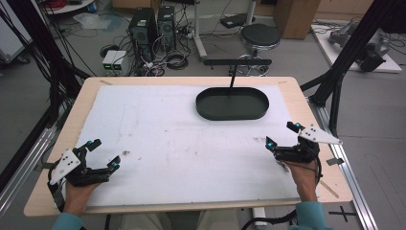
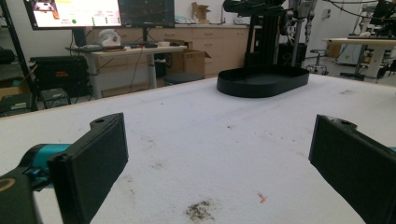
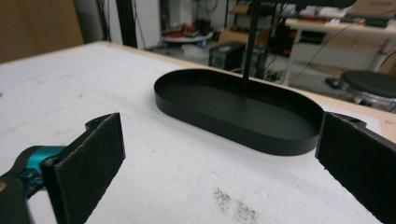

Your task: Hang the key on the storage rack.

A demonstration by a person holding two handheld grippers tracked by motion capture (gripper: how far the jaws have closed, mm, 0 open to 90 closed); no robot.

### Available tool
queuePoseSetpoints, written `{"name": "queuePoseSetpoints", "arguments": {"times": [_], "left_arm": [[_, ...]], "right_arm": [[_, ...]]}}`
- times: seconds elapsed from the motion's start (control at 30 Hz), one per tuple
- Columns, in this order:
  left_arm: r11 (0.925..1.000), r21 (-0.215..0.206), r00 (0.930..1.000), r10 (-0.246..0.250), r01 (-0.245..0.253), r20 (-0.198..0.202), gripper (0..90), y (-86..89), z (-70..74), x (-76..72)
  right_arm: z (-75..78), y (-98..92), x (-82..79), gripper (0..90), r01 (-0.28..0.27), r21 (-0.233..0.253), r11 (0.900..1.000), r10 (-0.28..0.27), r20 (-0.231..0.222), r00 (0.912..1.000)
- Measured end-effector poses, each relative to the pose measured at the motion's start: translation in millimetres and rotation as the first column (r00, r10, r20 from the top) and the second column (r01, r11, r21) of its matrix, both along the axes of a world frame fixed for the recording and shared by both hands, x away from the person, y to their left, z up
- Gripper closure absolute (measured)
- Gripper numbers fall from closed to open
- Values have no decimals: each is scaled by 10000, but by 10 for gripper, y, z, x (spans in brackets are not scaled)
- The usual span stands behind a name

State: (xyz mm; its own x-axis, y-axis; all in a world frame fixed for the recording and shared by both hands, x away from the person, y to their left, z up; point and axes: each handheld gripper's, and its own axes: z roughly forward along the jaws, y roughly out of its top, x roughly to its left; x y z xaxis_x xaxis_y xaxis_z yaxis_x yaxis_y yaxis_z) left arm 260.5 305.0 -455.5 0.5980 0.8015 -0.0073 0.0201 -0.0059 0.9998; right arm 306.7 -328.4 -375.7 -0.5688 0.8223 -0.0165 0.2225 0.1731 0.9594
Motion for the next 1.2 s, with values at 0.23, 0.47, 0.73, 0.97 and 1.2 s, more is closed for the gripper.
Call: {"name": "queuePoseSetpoints", "arguments": {"times": [0.23, 0.47, 0.73, 0.97, 1.2], "left_arm": [[10000, 17, 10000, 15, -15, 13, 51, 2, 0, 1], [10000, -64, 10000, 26, -26, -29, 50, 1, -1, 5], [10000, -33, 10000, 21, -21, -18, 50, -2, 0, 6], [10000, -35, 10000, 26, -26, -24, 50, -1, 0, 6], [10000, -34, 10000, 26, -26, -34, 50, 0, 0, 6]], "right_arm": [[208, -102, 164, 6, -1153, -1674, 9791, 890, -1569, 9836], [314, -199, 259, 55, -2390, -2506, 9381, 1715, -2634, 9493], [297, -247, 311, 54, -3011, -3242, 8968, 1894, -3339, 9234], [176, -295, 384, 54, -3897, -3623, 8467, 2199, -4285, 8764], [84, -301, 441, 55, -4346, -3754, 8186, 2188, -4958, 8404]]}}
